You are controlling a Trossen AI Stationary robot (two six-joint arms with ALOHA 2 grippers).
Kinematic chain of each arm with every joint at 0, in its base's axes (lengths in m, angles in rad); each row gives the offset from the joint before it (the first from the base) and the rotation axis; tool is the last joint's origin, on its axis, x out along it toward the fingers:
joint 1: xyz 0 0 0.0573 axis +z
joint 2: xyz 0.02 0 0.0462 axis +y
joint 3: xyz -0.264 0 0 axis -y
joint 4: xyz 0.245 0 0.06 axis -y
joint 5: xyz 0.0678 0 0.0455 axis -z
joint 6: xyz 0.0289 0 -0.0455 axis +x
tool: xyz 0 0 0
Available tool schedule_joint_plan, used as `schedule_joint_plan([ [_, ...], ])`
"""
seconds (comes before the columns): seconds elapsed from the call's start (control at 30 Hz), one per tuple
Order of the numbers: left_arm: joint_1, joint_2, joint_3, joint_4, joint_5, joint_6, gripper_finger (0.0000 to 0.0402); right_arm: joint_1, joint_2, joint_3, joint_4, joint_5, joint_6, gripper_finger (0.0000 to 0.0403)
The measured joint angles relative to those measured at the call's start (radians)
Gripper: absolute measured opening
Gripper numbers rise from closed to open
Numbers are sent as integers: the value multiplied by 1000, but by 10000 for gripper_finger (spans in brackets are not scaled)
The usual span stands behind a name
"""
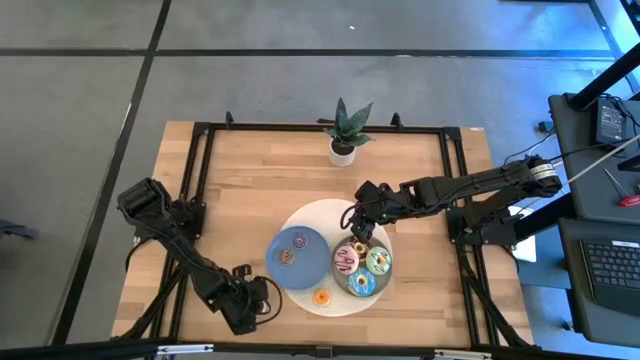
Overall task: Pick & Place donuts
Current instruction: Put the small black donut on the blue plate
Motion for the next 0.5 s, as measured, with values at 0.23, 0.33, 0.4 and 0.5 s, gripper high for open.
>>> schedule_joint_plan([
  [0.23,24,-15,0,-8,76,18,43,0,0,0,0,0,-22,174],
  [0.33,45,-46,-2,-19,111,59,29,0,0,0,0,0,-23,174],
  [0.4,64,-77,-1,-24,106,88,23,0,0,0,0,0,-23,174],
  [0.5,97,-125,-2,-60,75,116,19,0,0,0,-1,0,-24,174],
])
